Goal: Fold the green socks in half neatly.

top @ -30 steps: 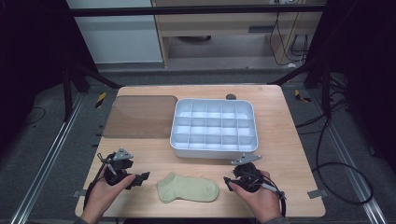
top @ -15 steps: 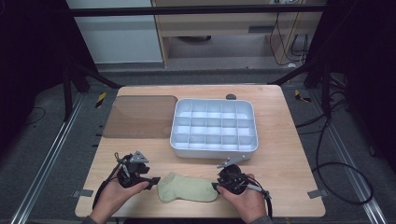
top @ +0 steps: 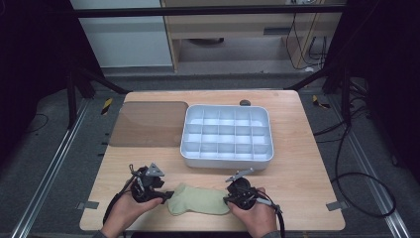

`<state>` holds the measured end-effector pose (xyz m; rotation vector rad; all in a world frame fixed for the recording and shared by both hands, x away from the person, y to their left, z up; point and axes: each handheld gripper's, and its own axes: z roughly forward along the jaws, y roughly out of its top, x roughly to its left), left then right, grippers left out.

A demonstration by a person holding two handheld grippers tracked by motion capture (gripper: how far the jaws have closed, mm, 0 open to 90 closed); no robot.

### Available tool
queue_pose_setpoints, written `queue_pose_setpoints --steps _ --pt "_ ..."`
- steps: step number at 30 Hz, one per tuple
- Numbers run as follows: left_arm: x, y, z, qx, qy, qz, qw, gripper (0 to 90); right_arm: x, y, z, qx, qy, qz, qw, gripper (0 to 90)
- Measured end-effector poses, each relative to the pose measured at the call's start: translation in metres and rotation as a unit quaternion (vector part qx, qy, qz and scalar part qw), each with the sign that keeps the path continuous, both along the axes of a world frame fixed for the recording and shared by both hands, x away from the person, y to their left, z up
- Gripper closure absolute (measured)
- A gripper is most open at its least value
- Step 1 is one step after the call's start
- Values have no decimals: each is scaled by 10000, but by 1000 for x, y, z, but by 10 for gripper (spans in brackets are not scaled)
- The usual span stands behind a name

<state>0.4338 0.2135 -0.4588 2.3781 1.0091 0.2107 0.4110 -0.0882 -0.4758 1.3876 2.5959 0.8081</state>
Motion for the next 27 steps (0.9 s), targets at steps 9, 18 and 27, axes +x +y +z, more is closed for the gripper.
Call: queue_pose_setpoints --steps 9,18,27 --pt "2 -7 -5 276 106 -158 9994 571 -3 2 1 -91 -106 100 9999 838" --pt "-1 -9 -8 409 268 -317 9983 626 -3 2 3 -74 -148 135 9998 792" --pt "-4 -7 -12 392 362 -312 9981 663 -10 4 7 -27 -171 123 9998 687"
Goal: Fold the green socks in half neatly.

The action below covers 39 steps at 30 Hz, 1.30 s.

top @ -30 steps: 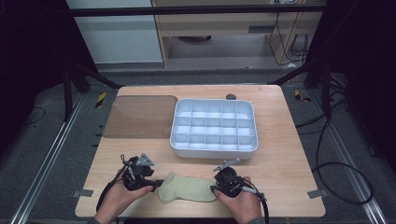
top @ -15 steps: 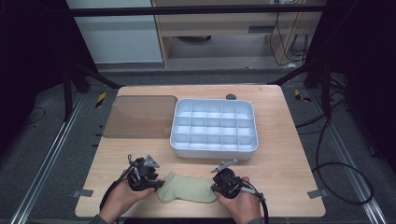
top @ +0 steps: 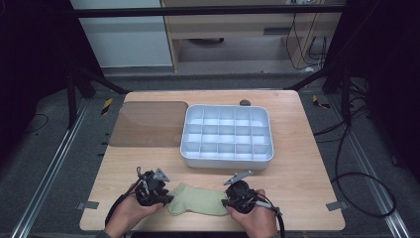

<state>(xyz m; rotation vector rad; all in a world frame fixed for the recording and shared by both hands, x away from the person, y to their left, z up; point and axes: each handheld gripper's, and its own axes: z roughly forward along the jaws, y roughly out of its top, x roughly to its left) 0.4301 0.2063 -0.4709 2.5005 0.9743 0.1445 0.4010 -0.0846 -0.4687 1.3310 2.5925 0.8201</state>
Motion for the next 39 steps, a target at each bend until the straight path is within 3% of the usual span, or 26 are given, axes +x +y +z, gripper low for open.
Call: queue_pose_setpoints --steps 19,30,36,39 --pt "-2 -3 -2 7 70 -63 10000 789 -1 1 -7 -28 78 -137 9999 599" --pt "-2 -2 -2 -67 58 -86 9999 804 3 3 -9 -14 150 -77 9999 695" --pt "-2 -2 -3 -73 28 -123 9999 806 4 2 -9 -13 82 15 10000 869" --pt "-2 -2 -3 -77 21 -150 9999 807 4 2 -9 -15 79 71 9999 876"
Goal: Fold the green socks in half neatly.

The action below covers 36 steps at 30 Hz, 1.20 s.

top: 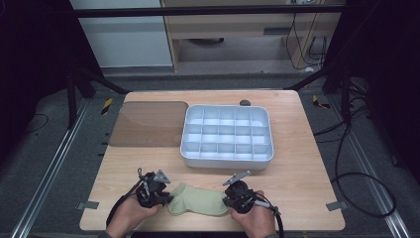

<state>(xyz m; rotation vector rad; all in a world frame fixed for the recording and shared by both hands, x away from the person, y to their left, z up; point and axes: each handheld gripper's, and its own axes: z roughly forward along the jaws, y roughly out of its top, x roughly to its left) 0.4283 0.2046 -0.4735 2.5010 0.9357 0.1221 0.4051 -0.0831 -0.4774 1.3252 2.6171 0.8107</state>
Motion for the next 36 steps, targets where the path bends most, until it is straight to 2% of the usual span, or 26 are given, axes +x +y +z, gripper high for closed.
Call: queue_pose_setpoints --steps 9,18,27,36 --pt "1 2 0 -45 -2 -67 10000 810 5 -6 4 -67 -150 61 9998 882" --pt "5 4 1 -31 -7 -108 9999 810 9 -6 6 -103 -207 75 9997 883" --pt "7 4 9 37 -48 -163 9998 808 8 -3 11 -71 -229 70 9997 883" --pt "7 2 23 120 -115 -234 9996 807 8 3 22 -56 -381 136 9992 883"
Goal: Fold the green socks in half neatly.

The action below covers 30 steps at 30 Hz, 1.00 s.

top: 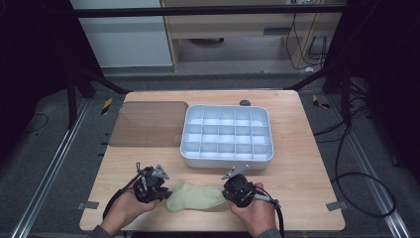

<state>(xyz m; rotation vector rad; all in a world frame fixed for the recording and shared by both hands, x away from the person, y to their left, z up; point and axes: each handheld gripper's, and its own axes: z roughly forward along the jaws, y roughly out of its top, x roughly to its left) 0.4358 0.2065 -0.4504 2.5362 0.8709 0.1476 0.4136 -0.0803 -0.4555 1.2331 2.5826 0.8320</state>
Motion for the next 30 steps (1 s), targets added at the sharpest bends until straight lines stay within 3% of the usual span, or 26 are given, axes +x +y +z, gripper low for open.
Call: queue_pose_setpoints --steps 19,30 --pt "1 -4 20 23 -9 -101 9999 802 1 12 -1 26 14 44 10000 882" --pt "-4 -7 34 -92 135 -168 9997 801 2 20 -4 88 -21 56 9999 882"
